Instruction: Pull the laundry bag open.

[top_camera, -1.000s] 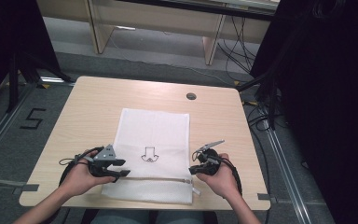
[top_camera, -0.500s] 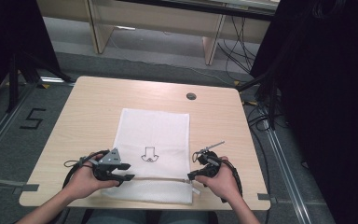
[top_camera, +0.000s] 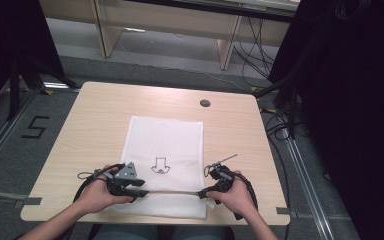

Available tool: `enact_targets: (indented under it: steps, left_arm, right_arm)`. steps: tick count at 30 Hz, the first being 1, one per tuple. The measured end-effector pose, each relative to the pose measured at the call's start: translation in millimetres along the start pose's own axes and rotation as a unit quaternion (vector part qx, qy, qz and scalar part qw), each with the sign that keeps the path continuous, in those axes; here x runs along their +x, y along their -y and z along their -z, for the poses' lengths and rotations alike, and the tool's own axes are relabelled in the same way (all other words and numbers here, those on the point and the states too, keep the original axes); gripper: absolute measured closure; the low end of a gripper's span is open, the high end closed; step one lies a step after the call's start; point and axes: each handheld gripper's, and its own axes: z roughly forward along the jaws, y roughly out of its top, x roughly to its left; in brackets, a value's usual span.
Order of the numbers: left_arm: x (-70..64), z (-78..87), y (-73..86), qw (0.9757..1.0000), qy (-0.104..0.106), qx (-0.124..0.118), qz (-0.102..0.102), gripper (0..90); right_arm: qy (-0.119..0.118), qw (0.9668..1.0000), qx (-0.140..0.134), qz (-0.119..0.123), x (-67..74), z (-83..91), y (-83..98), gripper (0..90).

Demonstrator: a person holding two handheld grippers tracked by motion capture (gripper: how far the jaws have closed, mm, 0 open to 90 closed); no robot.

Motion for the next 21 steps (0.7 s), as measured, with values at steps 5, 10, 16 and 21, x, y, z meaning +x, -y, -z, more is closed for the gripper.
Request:
enact_targets:
  steps: [5, 10, 16, 21]
  left_arm:
    - [-1.4, -3.5, 1.4, 1.0, 0.0, 0.009, 0.002, 59.4]
    - [-0.8, -5.1, 1.7, 0.9999, 0.003, 0.016, 0.001, 59.8]
    - [2.3, -2.8, 1.0, 0.9989, 0.004, 0.039, -0.027, 60.0]
    - [-1.2, -5.9, 1.5, 0.9998, 0.002, 0.018, -0.001, 59.9]
  right_arm:
    - [-0.001, 0.9999, 0.004, 0.011, 3.1, -2.5, -1.2, 78.5]
    - [-0.011, 0.9999, -0.005, 0.006, 7.1, 0.1, -3.5, 86.2]
    - [-0.01, 0.9998, -0.018, -0.004, 10.0, 3.2, -6.3, 86.0]
    - [-0.013, 0.9996, -0.02, -0.014, 16.7, 1.3, -10.0, 83.0]
